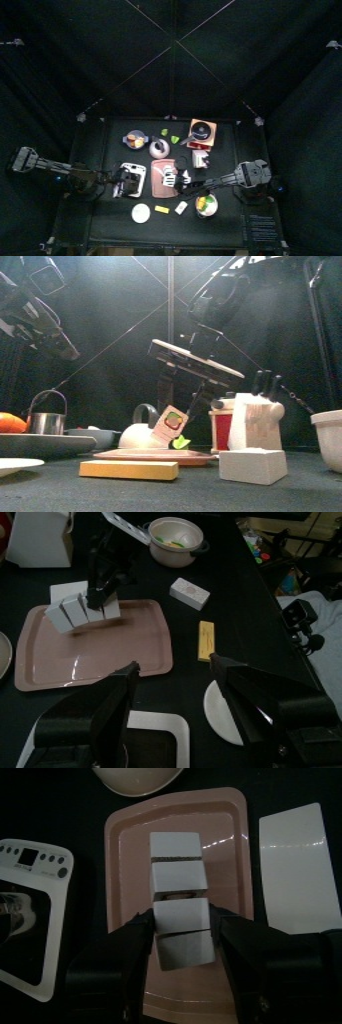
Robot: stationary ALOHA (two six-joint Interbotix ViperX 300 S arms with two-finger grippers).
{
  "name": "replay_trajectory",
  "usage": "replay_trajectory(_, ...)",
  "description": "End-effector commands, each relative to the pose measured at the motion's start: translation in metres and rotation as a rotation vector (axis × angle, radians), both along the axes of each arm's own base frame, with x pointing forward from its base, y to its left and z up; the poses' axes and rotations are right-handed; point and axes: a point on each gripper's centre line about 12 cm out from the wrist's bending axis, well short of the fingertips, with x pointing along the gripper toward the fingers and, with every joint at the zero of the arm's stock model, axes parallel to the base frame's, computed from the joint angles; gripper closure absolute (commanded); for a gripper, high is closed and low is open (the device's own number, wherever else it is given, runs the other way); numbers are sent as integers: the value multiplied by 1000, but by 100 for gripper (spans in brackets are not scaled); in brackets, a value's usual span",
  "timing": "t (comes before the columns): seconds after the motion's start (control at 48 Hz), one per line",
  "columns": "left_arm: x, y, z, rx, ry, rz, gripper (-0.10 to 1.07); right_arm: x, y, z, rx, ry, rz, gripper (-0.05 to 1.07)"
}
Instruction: Place white sushi roll in cutting orientation
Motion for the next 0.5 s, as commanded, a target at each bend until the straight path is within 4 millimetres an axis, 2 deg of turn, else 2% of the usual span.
replay_trajectory(0.0, 2, 0, 5, -2, -16, 2, 5, 5, 0, 14, 1, -36, 1, 24)
replay_trajectory(0.479, 2, 0, 6, -2, -18, 2, 5, 4, -4, 9, -50, -19, 10, 21)
